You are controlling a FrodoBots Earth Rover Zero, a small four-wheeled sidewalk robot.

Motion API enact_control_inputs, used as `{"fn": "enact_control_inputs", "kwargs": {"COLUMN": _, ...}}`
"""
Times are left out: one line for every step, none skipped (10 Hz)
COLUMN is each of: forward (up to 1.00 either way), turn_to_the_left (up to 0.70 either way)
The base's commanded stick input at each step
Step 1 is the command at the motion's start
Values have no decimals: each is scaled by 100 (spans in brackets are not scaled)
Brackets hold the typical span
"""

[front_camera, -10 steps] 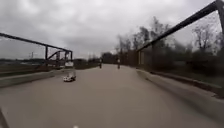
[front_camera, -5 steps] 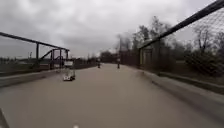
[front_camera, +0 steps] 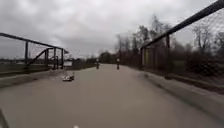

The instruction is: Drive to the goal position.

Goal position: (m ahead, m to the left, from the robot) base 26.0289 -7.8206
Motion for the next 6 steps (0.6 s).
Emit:
{"fn": "enact_control_inputs", "kwargs": {"forward": 100, "turn_to_the_left": 0}}
{"fn": "enact_control_inputs", "kwargs": {"forward": 100, "turn_to_the_left": 0}}
{"fn": "enact_control_inputs", "kwargs": {"forward": 100, "turn_to_the_left": 0}}
{"fn": "enact_control_inputs", "kwargs": {"forward": 100, "turn_to_the_left": 0}}
{"fn": "enact_control_inputs", "kwargs": {"forward": 100, "turn_to_the_left": 0}}
{"fn": "enact_control_inputs", "kwargs": {"forward": 100, "turn_to_the_left": 0}}
